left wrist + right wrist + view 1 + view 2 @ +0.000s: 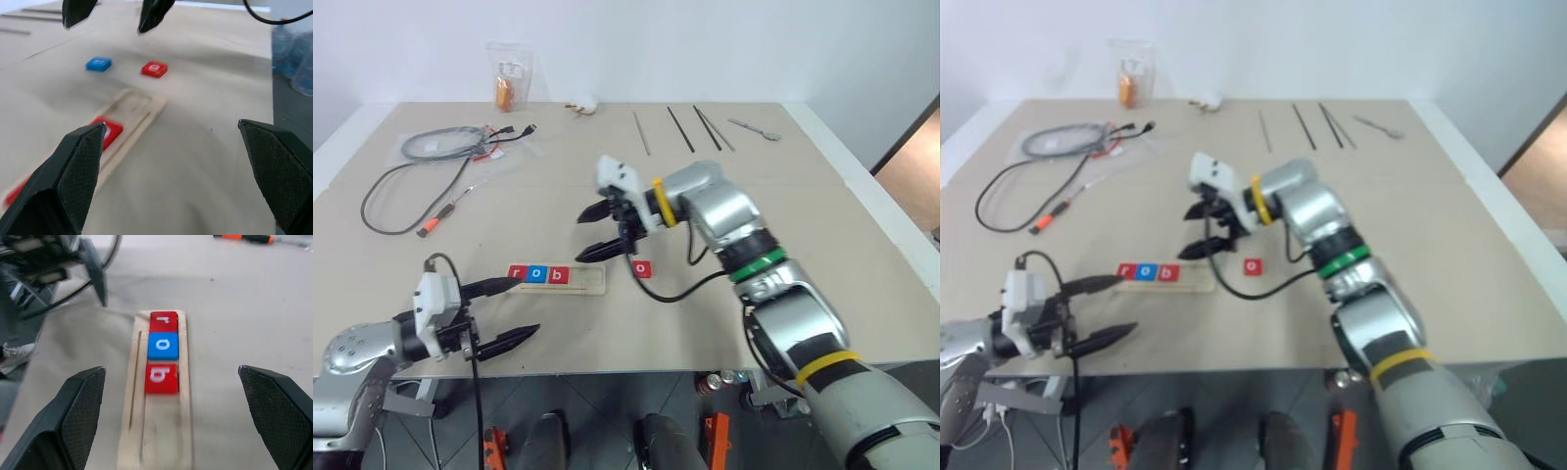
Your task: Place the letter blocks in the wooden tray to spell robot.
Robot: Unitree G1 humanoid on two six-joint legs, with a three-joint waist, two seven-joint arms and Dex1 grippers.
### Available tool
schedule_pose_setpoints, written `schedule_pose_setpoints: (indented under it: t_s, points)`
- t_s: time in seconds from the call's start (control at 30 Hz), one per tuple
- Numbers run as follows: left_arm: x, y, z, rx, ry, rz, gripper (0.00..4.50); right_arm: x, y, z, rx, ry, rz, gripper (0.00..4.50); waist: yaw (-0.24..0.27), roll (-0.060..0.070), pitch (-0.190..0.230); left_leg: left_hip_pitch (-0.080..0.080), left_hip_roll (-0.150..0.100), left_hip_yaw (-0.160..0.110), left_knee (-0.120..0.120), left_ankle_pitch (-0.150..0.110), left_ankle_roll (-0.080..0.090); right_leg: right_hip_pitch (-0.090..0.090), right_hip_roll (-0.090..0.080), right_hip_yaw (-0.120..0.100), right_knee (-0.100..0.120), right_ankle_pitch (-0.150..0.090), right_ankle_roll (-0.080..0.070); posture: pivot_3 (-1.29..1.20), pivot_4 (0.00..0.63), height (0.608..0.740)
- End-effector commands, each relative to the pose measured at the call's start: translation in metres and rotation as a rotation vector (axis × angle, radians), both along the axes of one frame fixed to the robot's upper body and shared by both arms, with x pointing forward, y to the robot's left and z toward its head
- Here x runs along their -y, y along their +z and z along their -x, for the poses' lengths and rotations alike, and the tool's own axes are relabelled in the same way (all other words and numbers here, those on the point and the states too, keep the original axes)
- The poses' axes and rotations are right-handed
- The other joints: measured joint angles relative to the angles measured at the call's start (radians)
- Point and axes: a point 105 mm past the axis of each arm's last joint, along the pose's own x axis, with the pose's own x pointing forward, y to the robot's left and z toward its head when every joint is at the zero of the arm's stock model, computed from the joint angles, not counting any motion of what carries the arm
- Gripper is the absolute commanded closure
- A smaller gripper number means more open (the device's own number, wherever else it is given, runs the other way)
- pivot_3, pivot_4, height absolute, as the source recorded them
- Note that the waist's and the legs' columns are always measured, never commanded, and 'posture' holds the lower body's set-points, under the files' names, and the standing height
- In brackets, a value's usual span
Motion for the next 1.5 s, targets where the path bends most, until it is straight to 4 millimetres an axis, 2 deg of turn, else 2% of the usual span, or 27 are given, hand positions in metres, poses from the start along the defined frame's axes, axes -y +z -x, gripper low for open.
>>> schedule_pose_setpoints:
  t_s: [0.03, 0.17, 0.27, 0.47, 0.6, 0.73, 0.97, 1.3, 1.47, 1.5]
  points:
    - [0.013, 0.009, -0.001, 0.035, -0.053, 0.004, 0.0, 0.027, 0.013, 0.002, 0.031, -0.032, -0.042, 0.02, -0.001, 0.0, 0.0, 0.0, 0.0, 0.0, 0.0, 0.0, 0.0, 0.0, 0.0, 0.0, 0.0, 0.0, 0.0, 0.0, 0.15, 0.74]
    - [0.02, 0.012, -0.007, 0.044, -0.076, 0.018, 0.0, 0.068, -0.002, -0.007, 0.034, -0.165, -0.029, 0.02, -0.003, 0.0, 0.0, 0.0, 0.0, 0.0, 0.0, 0.0, 0.0, 0.0, 0.001, 0.0, 0.0, -0.001, 0.0, 0.0, 0.15, 0.74]
    - [0.022, 0.011, -0.011, 0.044, -0.082, 0.017, 0.0, 0.081, -0.015, -0.01, 0.016, -0.221, -0.022, 0.02, -0.008, 0.0, 0.0, 0.0, 0.0, 0.0, 0.0, -0.001, 0.0, 0.0, 0.002, 0.001, 0.0, 0.0, 0.002, 0.0, 0.15, 0.74]
    - [0.026, 0.002, -0.021, 0.03, -0.081, 0.037, 0.0, 0.082, -0.043, -0.014, -0.032, -0.279, -0.039, 0.02, -0.007, 0.0, 0.0, 0.002, 0.0, -0.002, 0.0, -0.001, 0.0, 0.001, 0.005, 0.003, 0.001, 0.001, 0.004, 0.0, 0.15, 0.74]
    - [0.027, 0.001, -0.022, 0.036, -0.081, 0.044, 0.0, 0.083, -0.05, -0.018, -0.018, -0.329, -0.082, 0.02, -0.005, 0.0, 0.0, 0.001, 0.0, -0.002, 0.001, -0.001, 0.0, 0.001, 0.005, 0.005, 0.001, 0.001, 0.005, 0.0, 0.15, 0.74]
    - [0.022, 0.001, -0.021, 0.037, -0.067, 0.035, 0.0, 0.09, -0.068, -0.008, 0.012, -0.308, -0.052, 0.02, -0.002, 0.0, 0.0, 0.001, 0.0, -0.002, 0.002, -0.001, 0.0, 0.002, 0.005, 0.005, 0.001, 0.001, 0.005, 0.0, 0.15, 0.74]
    - [0.018, 0.001, -0.019, 0.031, -0.065, 0.025, 0.0, 0.091, -0.076, -0.005, -0.003, -0.329, -0.065, 0.02, -0.006, 0.0, 0.0, 0.002, 0.0, -0.001, 0.002, -0.001, 0.0, 0.002, 0.006, 0.006, 0.001, 0.002, 0.003, 0.0, 0.15, 0.74]
    - [0.015, -0.005, -0.018, 0.025, -0.059, 0.017, 0.0, 0.08, -0.082, -0.007, 0.013, -0.317, -0.063, 0.02, -0.005, 0.0, 0.0, 0.002, 0.0, -0.001, 0.002, 0.0, 0.0, 0.002, 0.006, 0.006, 0.001, 0.002, 0.003, 0.0, 0.15, 0.74]
    - [0.01, -0.008, -0.017, 0.025, -0.041, 0.014, 0.0, 0.083, -0.088, -0.007, 0.038, -0.316, -0.042, 0.02, -0.005, 0.0, 0.0, 0.002, 0.0, -0.001, 0.002, 0.0, 0.0, 0.002, 0.006, 0.006, 0.001, 0.002, 0.003, 0.0, 0.15, 0.74]
    - [0.009, -0.008, -0.017, 0.026, -0.04, 0.014, 0.0, 0.083, -0.087, -0.009, 0.051, -0.321, -0.042, 0.55, -0.005, 0.0, 0.0, 0.002, 0.0, -0.001, 0.002, 0.0, 0.0, 0.002, 0.006, 0.006, 0.001, 0.002, 0.003, 0.0, 0.15, 0.74]
